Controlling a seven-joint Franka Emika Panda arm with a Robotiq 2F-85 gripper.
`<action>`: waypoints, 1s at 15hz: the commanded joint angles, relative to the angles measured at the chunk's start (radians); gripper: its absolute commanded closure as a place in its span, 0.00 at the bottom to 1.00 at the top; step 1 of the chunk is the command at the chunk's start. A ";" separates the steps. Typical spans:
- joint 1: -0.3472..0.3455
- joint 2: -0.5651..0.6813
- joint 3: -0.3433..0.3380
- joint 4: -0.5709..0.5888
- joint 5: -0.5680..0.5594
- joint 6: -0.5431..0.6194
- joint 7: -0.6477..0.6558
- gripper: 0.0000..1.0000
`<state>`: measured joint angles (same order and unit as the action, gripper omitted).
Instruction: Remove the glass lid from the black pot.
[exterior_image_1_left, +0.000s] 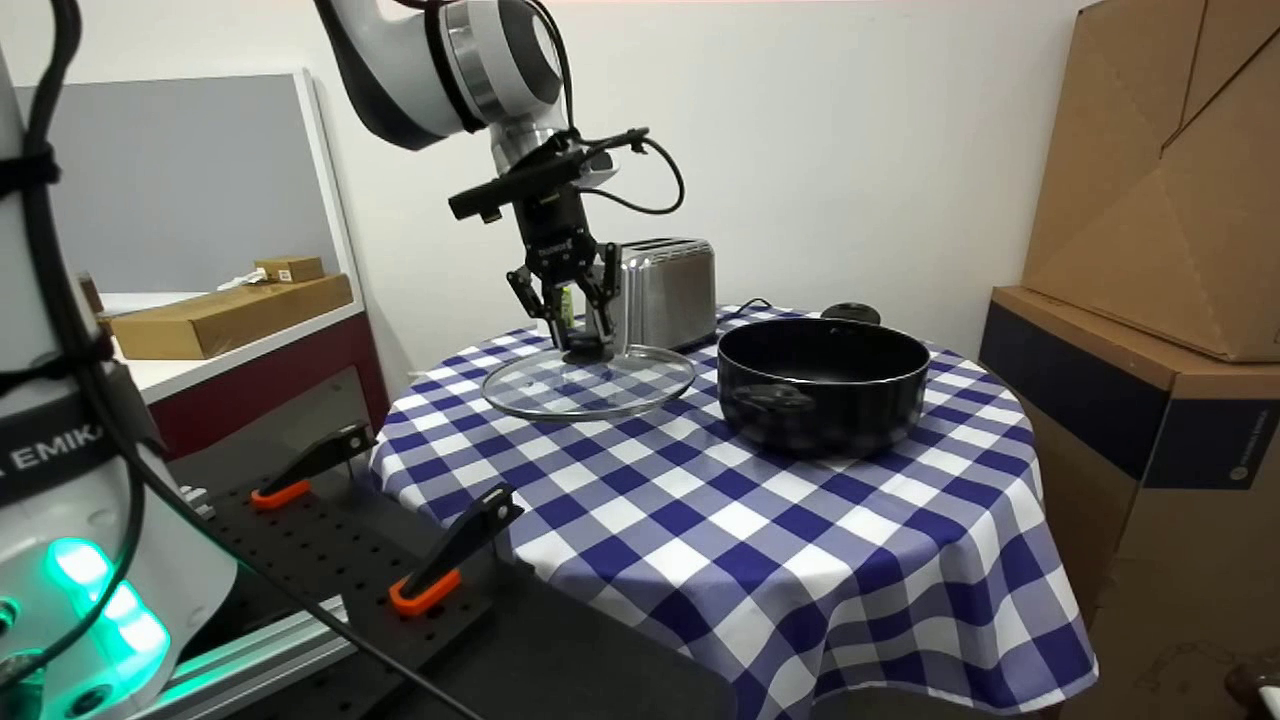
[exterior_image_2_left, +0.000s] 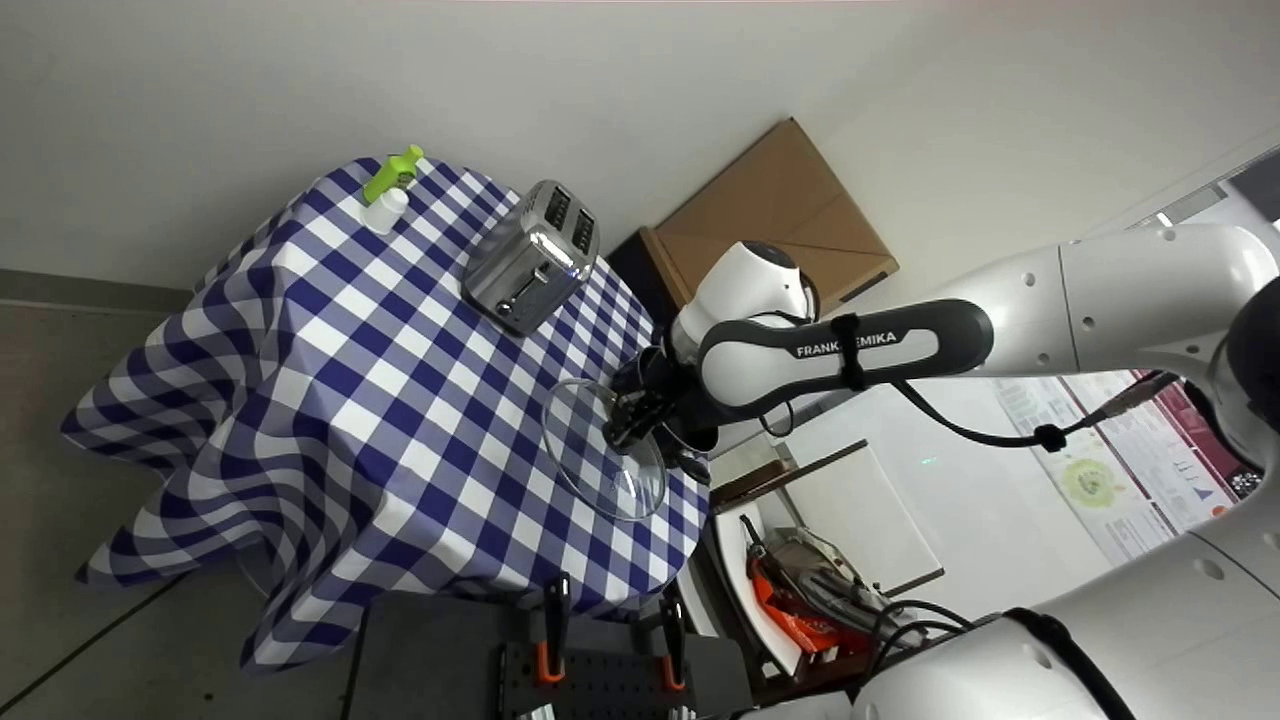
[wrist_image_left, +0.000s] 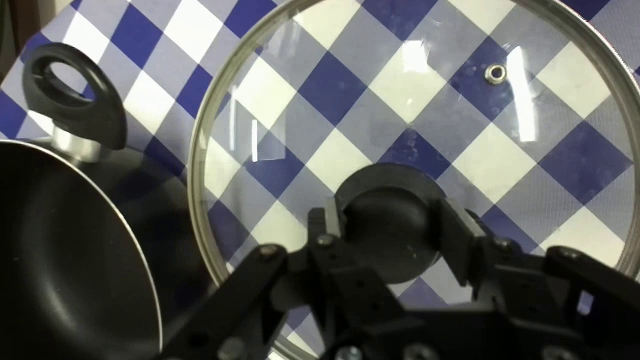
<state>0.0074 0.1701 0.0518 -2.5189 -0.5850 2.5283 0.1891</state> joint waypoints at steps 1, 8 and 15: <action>0.038 0.072 -0.039 0.044 -0.027 0.039 0.007 0.76; 0.102 0.192 -0.111 0.059 -0.134 0.115 0.028 0.76; 0.103 0.215 -0.108 0.045 -0.087 0.118 -0.006 0.25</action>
<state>0.1122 0.3988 -0.0539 -2.4725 -0.7076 2.6393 0.1942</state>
